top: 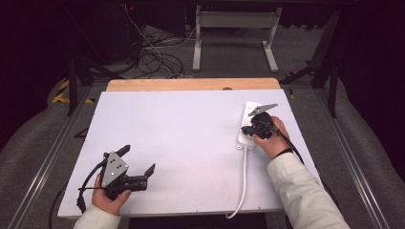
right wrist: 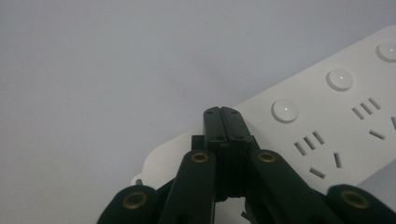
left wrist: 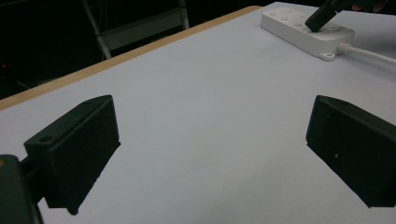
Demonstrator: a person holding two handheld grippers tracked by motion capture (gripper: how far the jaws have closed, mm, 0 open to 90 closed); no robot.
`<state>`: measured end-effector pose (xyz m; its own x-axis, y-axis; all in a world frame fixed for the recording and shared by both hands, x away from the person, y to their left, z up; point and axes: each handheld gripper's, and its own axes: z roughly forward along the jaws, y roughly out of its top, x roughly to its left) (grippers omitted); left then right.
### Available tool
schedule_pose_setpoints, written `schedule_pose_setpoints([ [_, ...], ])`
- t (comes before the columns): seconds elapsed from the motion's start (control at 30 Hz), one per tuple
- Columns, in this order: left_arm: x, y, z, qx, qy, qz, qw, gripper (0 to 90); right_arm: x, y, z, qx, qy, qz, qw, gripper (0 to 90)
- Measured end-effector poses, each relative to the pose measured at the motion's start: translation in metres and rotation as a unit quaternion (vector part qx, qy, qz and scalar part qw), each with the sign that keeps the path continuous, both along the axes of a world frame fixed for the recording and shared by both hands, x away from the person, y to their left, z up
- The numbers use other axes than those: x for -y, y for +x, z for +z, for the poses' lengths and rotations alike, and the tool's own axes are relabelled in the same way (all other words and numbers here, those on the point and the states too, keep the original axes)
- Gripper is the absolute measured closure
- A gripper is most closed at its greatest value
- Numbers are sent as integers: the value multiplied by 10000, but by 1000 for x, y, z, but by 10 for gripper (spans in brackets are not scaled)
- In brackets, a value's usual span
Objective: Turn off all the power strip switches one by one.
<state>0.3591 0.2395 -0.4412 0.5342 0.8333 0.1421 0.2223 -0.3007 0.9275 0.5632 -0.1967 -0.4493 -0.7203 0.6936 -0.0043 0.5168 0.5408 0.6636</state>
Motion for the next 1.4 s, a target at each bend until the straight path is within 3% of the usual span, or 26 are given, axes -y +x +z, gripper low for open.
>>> schedule_pose_setpoints([
  [0.4, -1, 0, 1, 18, -5, 14, 10000, 30, 1, -1, -2, -17, 101, -114, 9999, 900],
  [0.43, -1, 0, 1, 3, -18, 10, 10000, 30, 0, -2, 1, 122, 119, -97, 9998, 900],
  [0.47, -1, 0, 0, 1, -21, 8, 10000, 30, -1, -4, 5, 258, -75, -150, 9995, 900],
  [0.57, -1, 1, 0, 0, -16, 22, 10000, 30, 0, -7, 15, 440, 348, -193, 9982, 900],
  [0.63, -1, 1, 0, 0, -15, 21, 10000, 30, -1, -6, 19, 465, 312, -163, 9983, 900],
  [0.9, -1, 0, 0, 2, -27, 27, 10000, 30, 3, -4, 30, 495, 416, -214, 9977, 900],
  [1.03, -1, 1, 0, 0, -24, 40, 10000, 30, 2, -1, 31, 500, 341, -216, 9979, 900],
  [1.4, -2, 1, 0, -5, -25, 47, 10000, 30, 10, 21, 20, 355, 219, -440, 9982, 900],
])
